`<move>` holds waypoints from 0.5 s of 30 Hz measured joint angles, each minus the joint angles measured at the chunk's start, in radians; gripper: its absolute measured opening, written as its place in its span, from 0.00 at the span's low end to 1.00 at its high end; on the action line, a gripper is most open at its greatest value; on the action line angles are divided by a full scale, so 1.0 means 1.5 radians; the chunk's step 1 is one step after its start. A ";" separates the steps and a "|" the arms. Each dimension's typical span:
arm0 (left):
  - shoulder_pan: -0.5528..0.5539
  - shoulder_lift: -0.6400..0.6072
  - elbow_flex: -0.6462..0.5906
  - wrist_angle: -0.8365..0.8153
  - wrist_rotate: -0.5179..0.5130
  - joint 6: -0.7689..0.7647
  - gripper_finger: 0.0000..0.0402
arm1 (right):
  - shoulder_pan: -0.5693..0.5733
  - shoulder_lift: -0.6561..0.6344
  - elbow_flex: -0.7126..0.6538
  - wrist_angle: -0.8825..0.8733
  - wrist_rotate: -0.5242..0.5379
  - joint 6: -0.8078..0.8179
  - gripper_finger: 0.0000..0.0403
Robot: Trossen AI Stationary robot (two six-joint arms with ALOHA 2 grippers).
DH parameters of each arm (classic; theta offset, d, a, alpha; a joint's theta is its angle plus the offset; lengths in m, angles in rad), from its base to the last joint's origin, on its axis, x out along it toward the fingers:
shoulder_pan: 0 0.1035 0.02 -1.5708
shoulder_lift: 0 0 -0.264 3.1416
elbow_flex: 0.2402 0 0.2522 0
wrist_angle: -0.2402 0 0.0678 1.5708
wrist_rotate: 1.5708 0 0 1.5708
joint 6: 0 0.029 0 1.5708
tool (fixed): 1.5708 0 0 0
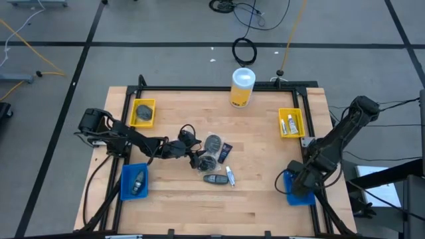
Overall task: Pick & Place Travel size toiletries
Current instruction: Put the black hairbrush into the left yellow bin
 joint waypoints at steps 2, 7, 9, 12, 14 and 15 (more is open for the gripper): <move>0.000 0.000 0.000 0.001 0.000 0.000 0.65 | -0.005 -0.025 0.000 0.004 0.004 0.005 0.57; 0.000 0.000 0.000 0.004 0.000 0.000 0.65 | -0.026 -0.094 0.000 0.074 0.131 -0.083 0.58; 0.000 0.000 0.000 0.004 0.000 0.000 0.65 | -0.039 -0.113 0.000 0.138 0.217 -0.190 0.57; 0.000 0.000 0.000 0.005 0.000 0.000 0.63 | -0.063 -0.122 0.000 0.263 0.339 -0.416 0.55; 0.000 0.000 0.000 0.008 0.000 0.000 0.62 | -0.082 -0.120 0.000 0.362 0.406 -0.583 0.54; 0.000 0.000 0.000 0.009 0.000 0.000 0.62 | -0.092 -0.115 0.000 0.418 0.431 -0.660 0.54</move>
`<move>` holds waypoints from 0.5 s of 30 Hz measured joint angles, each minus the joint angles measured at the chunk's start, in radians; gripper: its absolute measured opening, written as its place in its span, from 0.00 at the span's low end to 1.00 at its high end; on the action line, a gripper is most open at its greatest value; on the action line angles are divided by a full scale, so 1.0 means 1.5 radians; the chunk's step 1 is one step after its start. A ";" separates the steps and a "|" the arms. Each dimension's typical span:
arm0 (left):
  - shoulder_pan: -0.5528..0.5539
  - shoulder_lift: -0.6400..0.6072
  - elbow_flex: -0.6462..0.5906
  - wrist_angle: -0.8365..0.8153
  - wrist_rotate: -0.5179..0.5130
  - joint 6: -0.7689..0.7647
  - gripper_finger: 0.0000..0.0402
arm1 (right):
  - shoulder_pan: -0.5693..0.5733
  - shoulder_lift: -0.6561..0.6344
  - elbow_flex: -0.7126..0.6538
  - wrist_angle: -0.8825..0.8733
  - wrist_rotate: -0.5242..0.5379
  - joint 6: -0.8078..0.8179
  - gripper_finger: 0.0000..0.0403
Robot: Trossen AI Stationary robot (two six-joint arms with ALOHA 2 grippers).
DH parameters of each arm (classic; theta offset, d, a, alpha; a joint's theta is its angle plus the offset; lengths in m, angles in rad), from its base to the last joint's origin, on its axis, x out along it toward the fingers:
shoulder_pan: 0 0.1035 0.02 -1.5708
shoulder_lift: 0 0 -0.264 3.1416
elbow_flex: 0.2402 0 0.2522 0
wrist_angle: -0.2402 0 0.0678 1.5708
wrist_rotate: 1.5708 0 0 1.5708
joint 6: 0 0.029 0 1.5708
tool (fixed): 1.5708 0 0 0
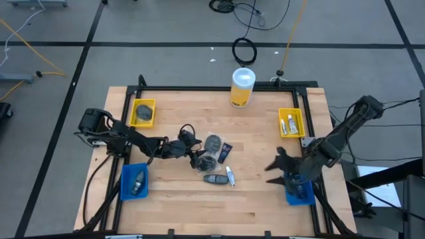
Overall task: Pick & Place Travel size toiletries
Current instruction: Put the black hairbrush into the left yellow bin
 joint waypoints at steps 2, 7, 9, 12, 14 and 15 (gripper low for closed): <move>0.000 0.000 0.000 0.004 0.000 0.000 0.62 | -0.018 0.017 0.000 0.109 0.043 -0.140 0.53; 0.000 0.000 0.000 0.018 0.005 0.005 0.64 | -0.054 0.073 -0.053 0.409 0.108 -0.407 0.52; 0.000 0.000 0.000 0.020 0.006 0.005 0.64 | -0.073 0.097 -0.093 0.529 0.117 -0.477 0.52; -0.001 0.000 0.000 0.023 0.007 0.010 0.64 | -0.098 0.120 -0.151 0.679 0.125 -0.524 0.52; -0.001 0.000 0.000 0.039 0.011 0.020 0.63 | -0.115 0.130 -0.196 0.753 0.125 -0.540 0.52; -0.001 0.000 0.000 0.055 0.019 0.035 0.63 | -0.127 0.137 -0.219 0.786 0.123 -0.550 0.52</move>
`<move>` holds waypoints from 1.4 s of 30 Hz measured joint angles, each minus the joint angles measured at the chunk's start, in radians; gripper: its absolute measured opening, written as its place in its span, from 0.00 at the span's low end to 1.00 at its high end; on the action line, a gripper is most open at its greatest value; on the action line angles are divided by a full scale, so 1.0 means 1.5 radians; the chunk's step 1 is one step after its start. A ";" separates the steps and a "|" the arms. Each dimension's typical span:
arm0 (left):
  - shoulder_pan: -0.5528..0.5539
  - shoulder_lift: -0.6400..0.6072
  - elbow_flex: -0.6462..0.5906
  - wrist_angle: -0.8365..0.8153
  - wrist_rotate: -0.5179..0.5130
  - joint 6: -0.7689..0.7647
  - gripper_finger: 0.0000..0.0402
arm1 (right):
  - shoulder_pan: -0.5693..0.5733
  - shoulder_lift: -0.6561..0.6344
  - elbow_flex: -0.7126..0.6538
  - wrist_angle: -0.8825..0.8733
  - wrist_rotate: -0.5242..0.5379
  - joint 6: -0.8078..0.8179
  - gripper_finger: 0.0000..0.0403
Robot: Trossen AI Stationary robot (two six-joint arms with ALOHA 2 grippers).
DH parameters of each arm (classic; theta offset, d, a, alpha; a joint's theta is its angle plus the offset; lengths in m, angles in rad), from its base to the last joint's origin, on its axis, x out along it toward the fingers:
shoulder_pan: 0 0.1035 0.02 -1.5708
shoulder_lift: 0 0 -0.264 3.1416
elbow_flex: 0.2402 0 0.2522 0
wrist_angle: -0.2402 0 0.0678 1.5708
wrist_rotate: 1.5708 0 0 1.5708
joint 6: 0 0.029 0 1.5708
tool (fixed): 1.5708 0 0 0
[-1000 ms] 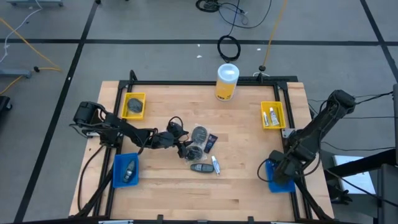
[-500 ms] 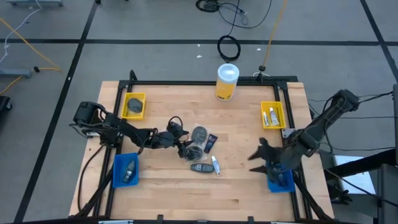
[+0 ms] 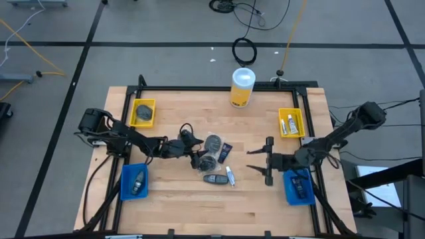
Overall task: Pick & Place Travel size toiletries
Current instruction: Put the black hairbrush into the left yellow bin
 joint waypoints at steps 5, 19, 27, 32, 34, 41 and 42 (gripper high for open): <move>0.007 0.000 0.016 0.153 0.033 0.128 0.61 | -0.082 0.013 -0.110 0.179 0.002 -0.030 0.52; 0.146 -0.004 0.346 -0.445 -0.082 0.261 0.58 | -0.190 0.013 -0.222 0.264 0.000 0.107 0.52; 0.232 -0.004 0.379 -0.780 -0.084 -0.021 0.54 | -0.190 0.014 -0.223 0.249 0.000 0.111 0.52; 0.226 -0.004 0.378 -0.940 -0.085 -0.084 0.50 | -0.190 0.014 -0.223 0.240 0.000 0.111 0.52; 0.209 -0.004 0.378 -1.001 -0.085 -0.119 0.48 | -0.190 0.014 -0.223 0.239 0.000 0.112 0.52; 0.114 -0.004 0.327 -1.038 -0.115 -0.197 0.44 | -0.190 0.014 -0.224 0.233 0.000 0.128 0.52; 0.098 -0.004 0.315 -1.037 -0.111 -0.209 0.44 | -0.190 0.014 -0.224 0.232 0.000 0.128 0.52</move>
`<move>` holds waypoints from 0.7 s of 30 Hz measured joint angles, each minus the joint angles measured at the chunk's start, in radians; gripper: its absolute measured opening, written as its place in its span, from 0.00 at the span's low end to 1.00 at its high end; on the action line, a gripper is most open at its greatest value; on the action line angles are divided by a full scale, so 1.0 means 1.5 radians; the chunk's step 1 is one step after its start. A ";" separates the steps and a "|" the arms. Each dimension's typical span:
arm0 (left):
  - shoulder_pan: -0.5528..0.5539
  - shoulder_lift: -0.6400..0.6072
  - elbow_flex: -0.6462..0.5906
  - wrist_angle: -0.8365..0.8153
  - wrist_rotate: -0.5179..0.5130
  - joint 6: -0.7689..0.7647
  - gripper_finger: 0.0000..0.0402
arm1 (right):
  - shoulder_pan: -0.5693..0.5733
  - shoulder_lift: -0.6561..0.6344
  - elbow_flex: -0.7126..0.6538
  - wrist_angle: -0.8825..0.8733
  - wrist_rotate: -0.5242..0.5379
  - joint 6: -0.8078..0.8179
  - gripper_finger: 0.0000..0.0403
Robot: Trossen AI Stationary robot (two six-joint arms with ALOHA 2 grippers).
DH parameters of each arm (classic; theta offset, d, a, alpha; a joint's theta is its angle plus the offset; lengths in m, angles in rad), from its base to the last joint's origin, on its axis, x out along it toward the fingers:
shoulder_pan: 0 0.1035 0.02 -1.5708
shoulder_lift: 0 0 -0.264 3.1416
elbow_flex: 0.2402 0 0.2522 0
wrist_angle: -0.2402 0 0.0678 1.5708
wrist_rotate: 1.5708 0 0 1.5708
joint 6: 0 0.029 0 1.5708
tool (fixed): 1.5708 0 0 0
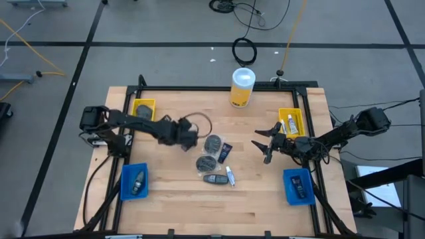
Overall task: Pick & Place Travel size toiletries
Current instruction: Put the black hairbrush into the left yellow bin
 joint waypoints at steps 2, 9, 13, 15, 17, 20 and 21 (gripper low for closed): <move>-0.032 0.000 -0.023 0.004 0.003 -0.030 0.44 | 0.000 0.000 0.000 0.000 0.000 0.000 0.52; -0.113 0.000 -0.064 0.063 -0.005 -0.104 0.50 | 0.000 0.000 -0.001 0.000 0.000 0.000 0.52; -0.120 0.000 -0.075 0.126 -0.007 -0.087 0.60 | 0.000 0.000 -0.001 0.000 0.000 0.004 0.52; -0.117 0.000 -0.079 0.157 -0.006 -0.068 0.65 | 0.000 0.000 -0.001 0.000 0.000 0.004 0.52; -0.116 0.000 -0.084 0.196 -0.006 -0.035 0.71 | 0.000 0.000 -0.001 0.000 0.000 0.004 0.52; -0.116 0.000 -0.095 0.252 -0.004 0.030 0.76 | 0.000 0.000 -0.001 0.000 0.000 0.004 0.52; -0.117 0.000 -0.097 0.264 -0.004 0.049 0.77 | 0.000 0.000 -0.001 0.000 0.000 0.004 0.52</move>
